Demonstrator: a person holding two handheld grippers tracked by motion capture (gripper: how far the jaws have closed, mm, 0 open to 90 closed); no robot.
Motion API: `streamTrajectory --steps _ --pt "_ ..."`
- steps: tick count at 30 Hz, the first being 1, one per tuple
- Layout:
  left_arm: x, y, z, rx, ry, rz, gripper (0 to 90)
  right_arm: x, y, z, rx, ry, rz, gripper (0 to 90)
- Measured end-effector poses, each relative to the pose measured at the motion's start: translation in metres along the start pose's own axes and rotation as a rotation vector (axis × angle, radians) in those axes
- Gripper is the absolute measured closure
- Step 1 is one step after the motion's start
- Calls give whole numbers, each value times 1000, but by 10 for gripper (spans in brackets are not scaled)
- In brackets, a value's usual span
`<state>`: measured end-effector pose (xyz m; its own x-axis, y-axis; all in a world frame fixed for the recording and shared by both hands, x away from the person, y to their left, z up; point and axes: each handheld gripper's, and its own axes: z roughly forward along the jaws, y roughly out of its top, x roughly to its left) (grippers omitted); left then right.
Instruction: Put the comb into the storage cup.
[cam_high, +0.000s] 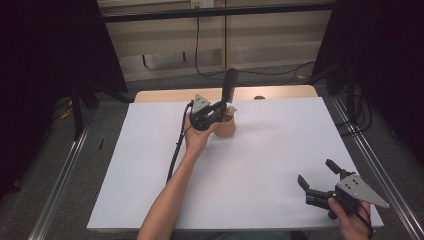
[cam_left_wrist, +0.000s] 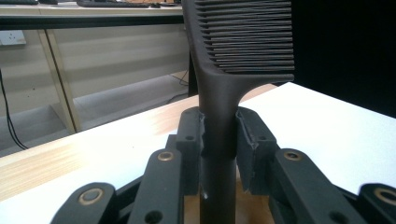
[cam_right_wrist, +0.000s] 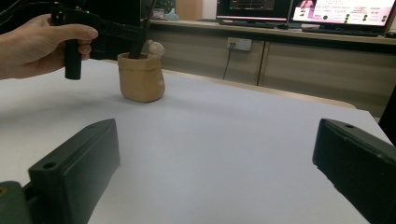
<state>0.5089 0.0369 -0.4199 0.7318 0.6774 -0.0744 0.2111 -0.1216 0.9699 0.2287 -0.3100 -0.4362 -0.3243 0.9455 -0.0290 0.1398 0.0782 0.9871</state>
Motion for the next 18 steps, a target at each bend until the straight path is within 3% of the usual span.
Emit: streamTrajectory --steps 5,18 --pt "-2 -1 -1 20 -3 35 727 0 0 0 0 0 0 2" --pt "-1 -6 -2 54 -15 30 727 0 0 1 0 1 -2 2"
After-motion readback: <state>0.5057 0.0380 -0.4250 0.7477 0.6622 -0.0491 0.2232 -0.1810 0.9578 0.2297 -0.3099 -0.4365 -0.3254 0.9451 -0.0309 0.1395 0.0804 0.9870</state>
